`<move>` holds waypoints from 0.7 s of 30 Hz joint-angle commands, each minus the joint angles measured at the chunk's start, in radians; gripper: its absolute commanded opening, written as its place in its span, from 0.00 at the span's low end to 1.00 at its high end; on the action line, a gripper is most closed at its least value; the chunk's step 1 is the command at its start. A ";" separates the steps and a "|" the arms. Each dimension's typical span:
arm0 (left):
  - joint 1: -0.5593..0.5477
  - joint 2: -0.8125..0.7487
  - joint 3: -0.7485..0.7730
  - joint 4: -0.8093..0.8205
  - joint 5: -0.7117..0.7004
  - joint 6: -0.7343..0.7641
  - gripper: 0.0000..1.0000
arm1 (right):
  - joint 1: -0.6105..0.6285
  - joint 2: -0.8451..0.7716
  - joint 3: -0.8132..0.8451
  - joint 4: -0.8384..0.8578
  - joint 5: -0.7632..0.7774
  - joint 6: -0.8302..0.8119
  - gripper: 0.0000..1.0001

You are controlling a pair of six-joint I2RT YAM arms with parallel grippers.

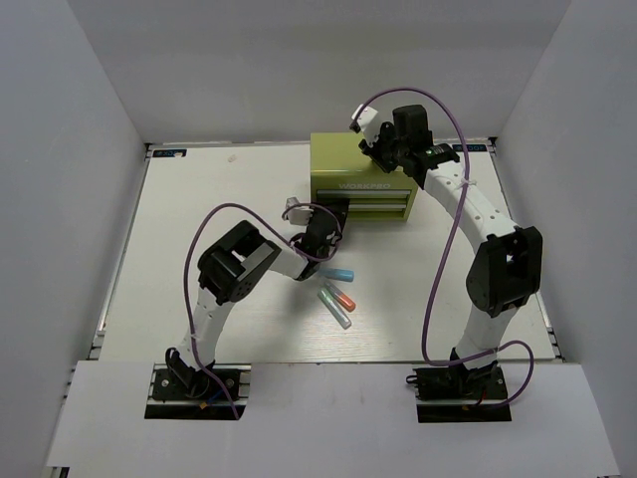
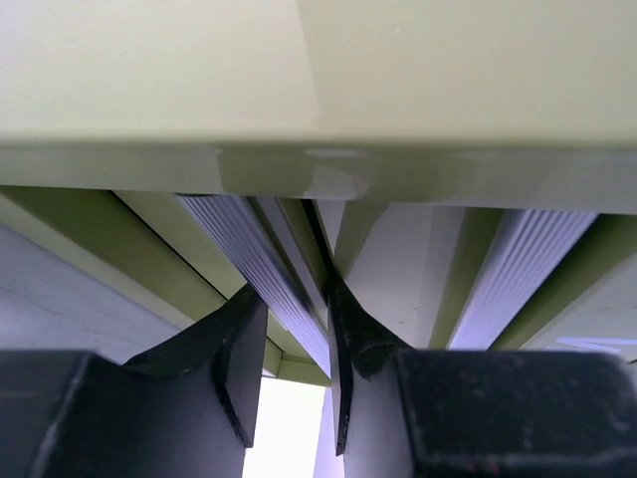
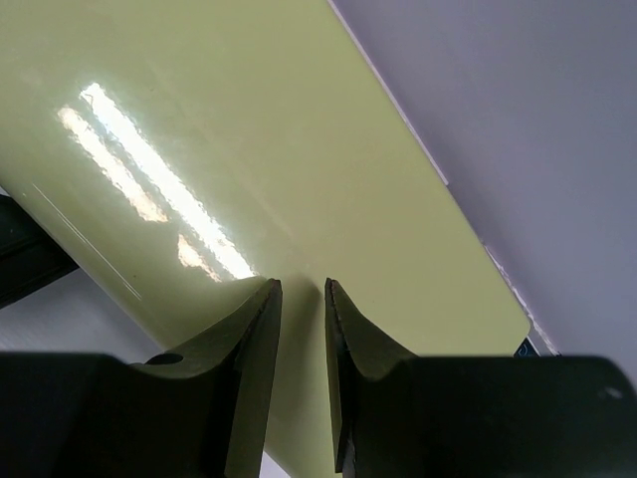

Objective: Sort the stationery into containers
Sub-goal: Open the drawer in the storage box.

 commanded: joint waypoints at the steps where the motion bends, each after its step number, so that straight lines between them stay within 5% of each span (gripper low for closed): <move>1: 0.024 0.025 0.007 -0.012 -0.067 0.019 0.27 | -0.009 0.012 0.027 -0.061 0.017 -0.009 0.31; 8: -0.003 0.006 -0.097 0.076 -0.055 0.019 0.16 | -0.007 0.032 0.044 -0.115 0.015 -0.017 0.31; 21: -0.040 -0.102 -0.247 0.220 0.017 0.051 0.12 | -0.007 0.079 0.082 -0.182 0.023 -0.014 0.31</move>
